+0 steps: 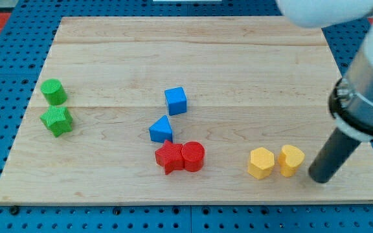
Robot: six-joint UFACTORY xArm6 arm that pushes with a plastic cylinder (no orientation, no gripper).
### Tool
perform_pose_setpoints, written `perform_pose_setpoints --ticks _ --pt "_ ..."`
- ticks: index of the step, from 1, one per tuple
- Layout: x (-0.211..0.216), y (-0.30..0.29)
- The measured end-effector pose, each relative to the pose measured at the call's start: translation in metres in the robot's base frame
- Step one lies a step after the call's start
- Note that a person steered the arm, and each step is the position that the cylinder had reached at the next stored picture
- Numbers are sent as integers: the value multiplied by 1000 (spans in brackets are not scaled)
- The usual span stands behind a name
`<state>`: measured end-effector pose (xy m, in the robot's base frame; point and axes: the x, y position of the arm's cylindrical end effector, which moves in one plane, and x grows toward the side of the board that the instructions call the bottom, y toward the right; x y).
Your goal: Slide blue triangle towards top left
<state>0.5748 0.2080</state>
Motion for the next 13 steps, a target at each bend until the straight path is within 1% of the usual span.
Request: perform_pose_setpoints --ticks 1,2,3,4,5,6,7,8,9,10,11,12,13 --pt "-60 -27" --pt "-77 -99" --pt "-67 -145" --pt "-51 -218" --pt "-55 -287" --pt "-79 -315" --pt "-102 -335" --pt "-102 -271" --pt "-103 -232" --pt "-128 -289" --pt "-155 -361" --pt "-139 -308" --pt "-114 -273"
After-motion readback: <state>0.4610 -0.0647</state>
